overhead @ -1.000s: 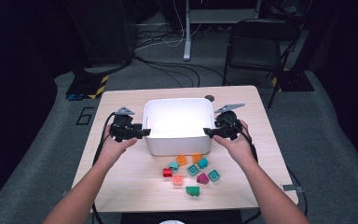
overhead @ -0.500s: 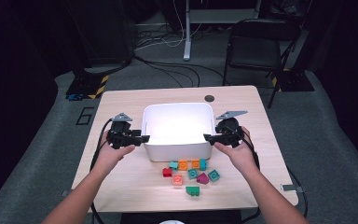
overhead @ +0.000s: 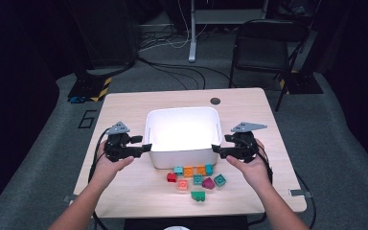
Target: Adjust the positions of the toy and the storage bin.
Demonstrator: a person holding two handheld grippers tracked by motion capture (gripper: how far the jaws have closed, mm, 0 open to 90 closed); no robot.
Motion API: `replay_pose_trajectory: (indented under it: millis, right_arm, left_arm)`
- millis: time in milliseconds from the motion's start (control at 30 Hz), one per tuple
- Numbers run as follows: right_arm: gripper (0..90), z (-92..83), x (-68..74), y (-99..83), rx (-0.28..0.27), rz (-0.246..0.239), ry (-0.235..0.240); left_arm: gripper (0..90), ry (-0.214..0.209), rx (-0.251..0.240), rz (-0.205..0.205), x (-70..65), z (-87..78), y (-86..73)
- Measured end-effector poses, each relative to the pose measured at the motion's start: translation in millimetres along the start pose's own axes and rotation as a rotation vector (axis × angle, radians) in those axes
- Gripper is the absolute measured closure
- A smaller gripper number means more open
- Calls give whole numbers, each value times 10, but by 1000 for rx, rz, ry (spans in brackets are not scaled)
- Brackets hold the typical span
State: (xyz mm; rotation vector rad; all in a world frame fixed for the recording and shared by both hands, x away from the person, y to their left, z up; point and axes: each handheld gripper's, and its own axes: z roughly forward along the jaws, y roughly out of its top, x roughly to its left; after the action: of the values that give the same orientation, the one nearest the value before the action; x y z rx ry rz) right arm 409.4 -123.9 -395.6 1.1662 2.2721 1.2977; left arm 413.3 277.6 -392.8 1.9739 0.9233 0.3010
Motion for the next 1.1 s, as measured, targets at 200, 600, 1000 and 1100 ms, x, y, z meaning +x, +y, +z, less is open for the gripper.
replay_pose_trajectory:
  millis: [200,600,1000,1100]
  right_arm:
    - [312,99,46,-136,47,-38,2]
    - [327,273,7,-231,45,-12,-25]
    - [348,382,-83,-292,51,19,-60]
    - [354,376,-77,-340,54,29,-69]
  left_arm:
    - [397,17,45,45,-93,5,-132]
    - [389,51,49,-28,43,204,-318]
    - [389,56,46,-59,89,347,-368]
    - [391,63,41,-64,86,331,-392]
